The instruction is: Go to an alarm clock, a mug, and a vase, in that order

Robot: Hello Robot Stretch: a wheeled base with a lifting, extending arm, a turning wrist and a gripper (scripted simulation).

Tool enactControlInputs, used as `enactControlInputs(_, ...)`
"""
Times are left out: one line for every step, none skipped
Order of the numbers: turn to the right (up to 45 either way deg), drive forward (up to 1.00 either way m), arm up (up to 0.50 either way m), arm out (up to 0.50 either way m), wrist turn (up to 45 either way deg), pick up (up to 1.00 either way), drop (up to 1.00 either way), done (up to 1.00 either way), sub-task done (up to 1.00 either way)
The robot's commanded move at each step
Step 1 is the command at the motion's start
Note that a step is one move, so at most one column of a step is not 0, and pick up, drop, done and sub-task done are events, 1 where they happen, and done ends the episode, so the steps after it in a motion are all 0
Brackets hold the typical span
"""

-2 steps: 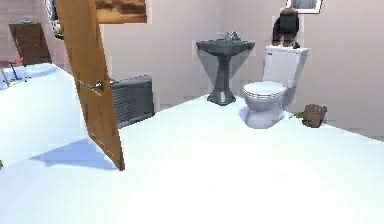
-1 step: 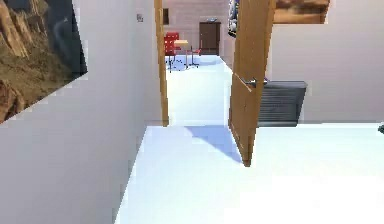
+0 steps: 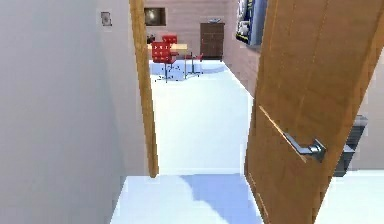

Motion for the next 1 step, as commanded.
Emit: enactControlInputs(-3.0,0.00,0.00,0.00,0.0,0.00,0.00,0.00,0.00)
